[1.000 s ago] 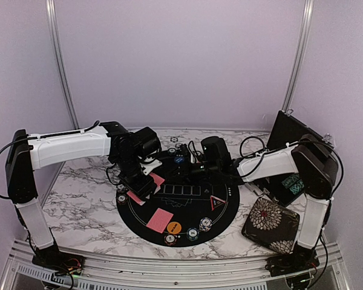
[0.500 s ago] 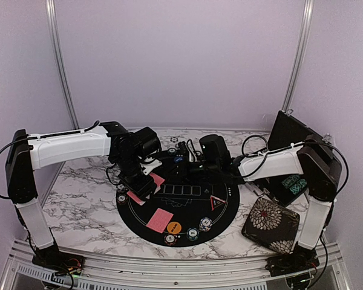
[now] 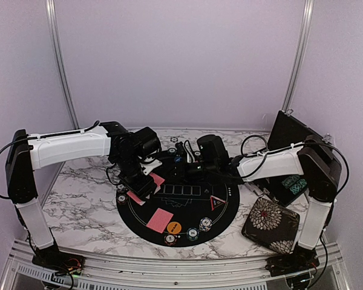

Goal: Distribute texas hold em gaming equipment
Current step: Adjust the poker card at the face-down deck piles.

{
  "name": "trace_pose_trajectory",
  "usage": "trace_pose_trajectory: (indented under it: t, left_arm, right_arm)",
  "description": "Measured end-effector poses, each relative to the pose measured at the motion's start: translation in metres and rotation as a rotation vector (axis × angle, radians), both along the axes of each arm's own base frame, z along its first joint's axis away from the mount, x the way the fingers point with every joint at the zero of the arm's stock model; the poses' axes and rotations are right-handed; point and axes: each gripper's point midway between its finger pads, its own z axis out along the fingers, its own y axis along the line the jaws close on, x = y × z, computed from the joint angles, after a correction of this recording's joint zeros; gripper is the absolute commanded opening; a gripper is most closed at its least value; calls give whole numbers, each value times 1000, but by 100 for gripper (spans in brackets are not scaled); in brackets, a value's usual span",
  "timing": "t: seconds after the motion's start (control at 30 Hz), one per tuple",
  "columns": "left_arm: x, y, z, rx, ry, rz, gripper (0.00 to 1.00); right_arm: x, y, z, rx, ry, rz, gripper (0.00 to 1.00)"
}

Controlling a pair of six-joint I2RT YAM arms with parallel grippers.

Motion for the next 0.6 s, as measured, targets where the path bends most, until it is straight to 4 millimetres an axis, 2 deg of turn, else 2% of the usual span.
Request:
trace_pose_trajectory:
  t: [0.6]
  left_arm:
    - [0, 0, 0, -1, -1, 0, 46]
  right_arm:
    - [-7, 5, -2, -37, -28, 20, 11]
